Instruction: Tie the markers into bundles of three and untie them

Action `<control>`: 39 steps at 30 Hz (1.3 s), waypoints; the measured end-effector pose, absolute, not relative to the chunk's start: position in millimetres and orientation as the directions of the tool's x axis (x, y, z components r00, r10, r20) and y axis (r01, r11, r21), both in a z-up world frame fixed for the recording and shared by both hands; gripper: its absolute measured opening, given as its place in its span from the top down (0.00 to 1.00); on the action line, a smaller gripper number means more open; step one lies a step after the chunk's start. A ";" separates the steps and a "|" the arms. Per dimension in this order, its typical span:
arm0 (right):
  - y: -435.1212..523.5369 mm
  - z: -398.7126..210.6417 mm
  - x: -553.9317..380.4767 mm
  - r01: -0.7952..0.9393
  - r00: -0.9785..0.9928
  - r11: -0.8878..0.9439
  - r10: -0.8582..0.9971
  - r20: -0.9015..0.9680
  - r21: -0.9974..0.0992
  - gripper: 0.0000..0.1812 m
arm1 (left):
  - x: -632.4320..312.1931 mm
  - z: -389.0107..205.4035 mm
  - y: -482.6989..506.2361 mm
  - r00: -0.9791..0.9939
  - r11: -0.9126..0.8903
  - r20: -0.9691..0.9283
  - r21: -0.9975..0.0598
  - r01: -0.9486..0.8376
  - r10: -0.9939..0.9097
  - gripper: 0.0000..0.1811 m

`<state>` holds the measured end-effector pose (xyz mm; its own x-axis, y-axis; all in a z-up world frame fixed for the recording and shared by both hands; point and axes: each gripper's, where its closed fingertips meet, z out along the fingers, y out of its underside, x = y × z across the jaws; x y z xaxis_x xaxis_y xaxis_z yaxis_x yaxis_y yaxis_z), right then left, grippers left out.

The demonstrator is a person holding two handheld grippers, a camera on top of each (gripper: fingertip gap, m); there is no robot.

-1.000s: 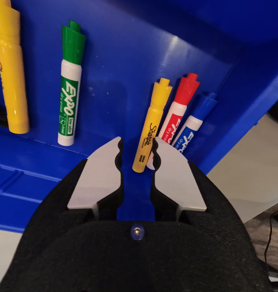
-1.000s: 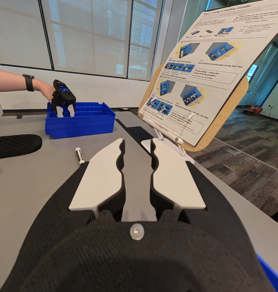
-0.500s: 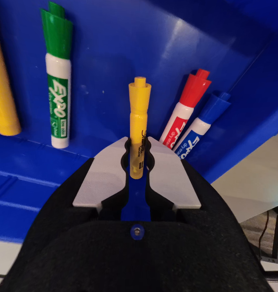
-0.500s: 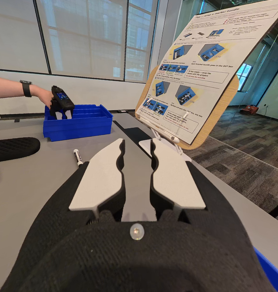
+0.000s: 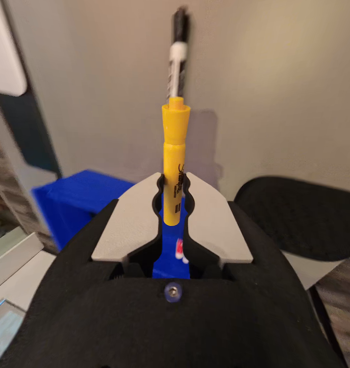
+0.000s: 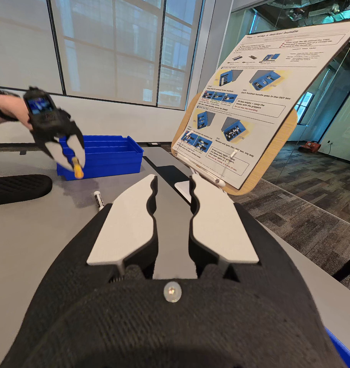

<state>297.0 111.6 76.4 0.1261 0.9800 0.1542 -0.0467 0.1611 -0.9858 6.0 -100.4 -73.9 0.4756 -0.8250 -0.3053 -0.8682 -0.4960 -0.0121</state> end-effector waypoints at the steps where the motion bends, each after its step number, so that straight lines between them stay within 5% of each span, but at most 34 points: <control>1: 109.9 77.4 297.2 -0.050 0.124 0.164 0.980 0.157 -0.985 0.83 | 22.3 -91.1 -98.7 0.474 -0.492 -0.265 0.002 -0.870 -0.840 0.90; 10: 99.6 83.7 300.4 -0.097 0.087 0.153 0.986 0.145 -0.983 0.83 | 47.4 -155.9 -68.6 0.387 -0.434 -0.261 0.156 -0.887 -0.884 0.90; 31: 103.5 83.5 302.3 -0.113 0.069 0.138 0.989 0.131 -0.984 0.83 | 62.8 -167.6 -63.4 0.438 -0.462 -0.204 0.084 -0.883 -0.875 0.89; 39: 104.7 79.1 301.8 -0.112 0.059 0.119 0.992 0.113 -0.987 0.83 | 72.3 -151.6 -53.7 0.404 -0.405 -0.175 -0.031 -0.914 -0.898 0.64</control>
